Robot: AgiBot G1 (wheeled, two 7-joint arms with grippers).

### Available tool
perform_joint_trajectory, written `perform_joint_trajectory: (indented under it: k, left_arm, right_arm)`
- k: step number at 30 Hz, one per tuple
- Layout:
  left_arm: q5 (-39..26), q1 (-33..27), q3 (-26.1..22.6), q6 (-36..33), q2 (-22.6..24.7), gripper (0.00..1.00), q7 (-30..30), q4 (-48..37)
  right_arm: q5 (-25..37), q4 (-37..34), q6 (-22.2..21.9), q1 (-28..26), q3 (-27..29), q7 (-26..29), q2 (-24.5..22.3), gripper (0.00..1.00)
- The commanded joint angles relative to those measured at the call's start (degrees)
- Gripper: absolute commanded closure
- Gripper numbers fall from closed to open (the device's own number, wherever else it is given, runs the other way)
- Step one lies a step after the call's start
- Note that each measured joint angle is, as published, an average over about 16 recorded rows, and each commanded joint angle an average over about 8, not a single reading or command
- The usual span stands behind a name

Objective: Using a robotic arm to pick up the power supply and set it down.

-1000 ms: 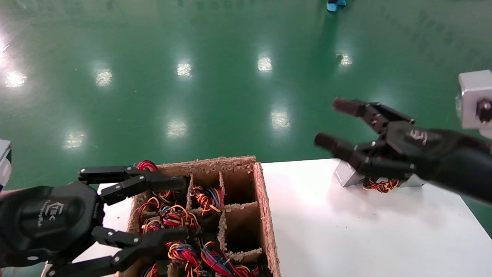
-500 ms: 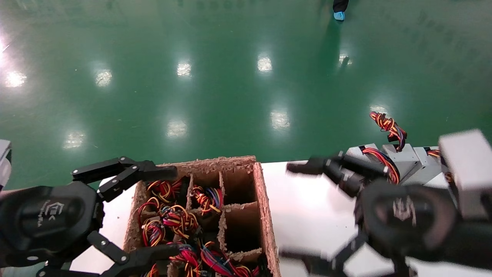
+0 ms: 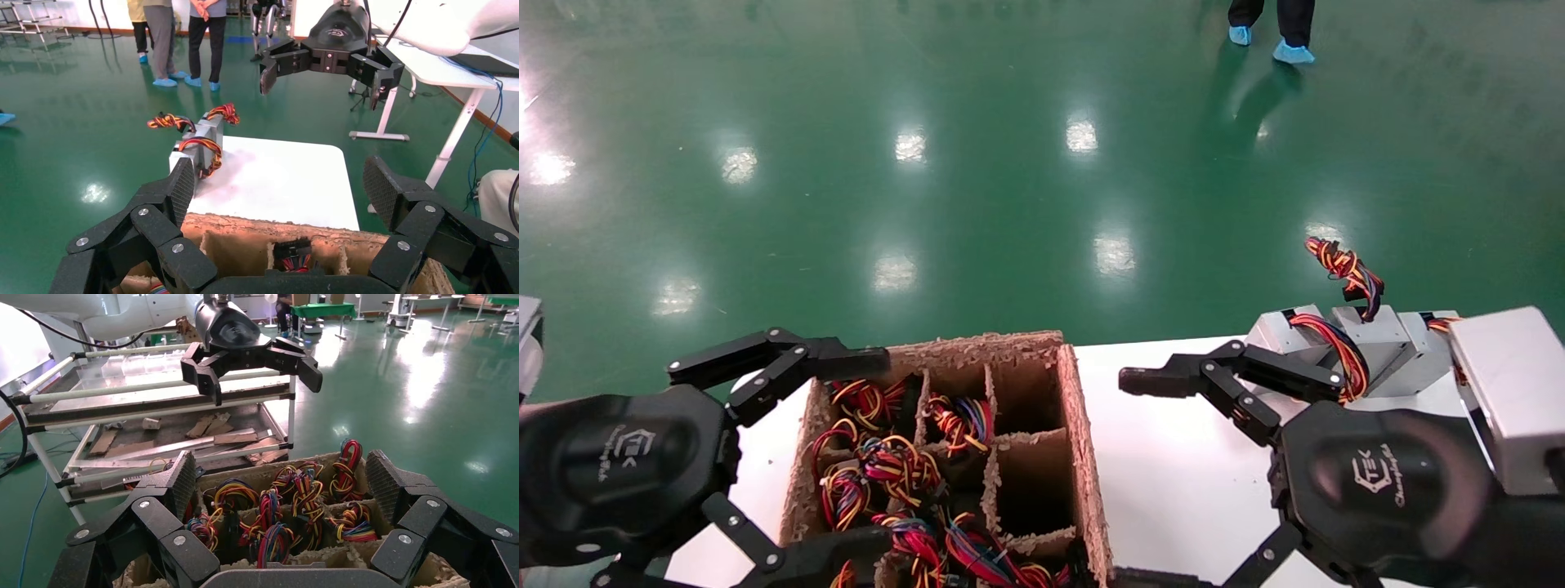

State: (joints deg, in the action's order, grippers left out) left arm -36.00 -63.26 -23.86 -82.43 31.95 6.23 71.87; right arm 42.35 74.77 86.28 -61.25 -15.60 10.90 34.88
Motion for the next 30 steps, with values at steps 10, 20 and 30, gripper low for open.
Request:
perform_joint_trajectory:
  k: [10, 20, 30]
  left_arm:
    - [0.0, 0.0, 0.0, 0.0, 0.0, 0.0, 0.0, 0.0]
    - [0.0, 0.0, 0.0, 0.0, 0.0, 0.0, 0.0, 0.0]
    - [0.0, 0.0, 0.0, 0.0, 0.0, 0.0, 0.0, 0.0]
  right_arm:
    - [-0.32, -0.86, -0.43, -0.2, -0.29, -0.1, 0.07, 0.0]
    - [-0.46, -1.15, -0.57, -0.26, -0.38, -0.12, 0.11, 0.0]
    - [-0.5, -1.29, -0.63, -0.3, -0.42, -0.16, 0.14, 0.0]
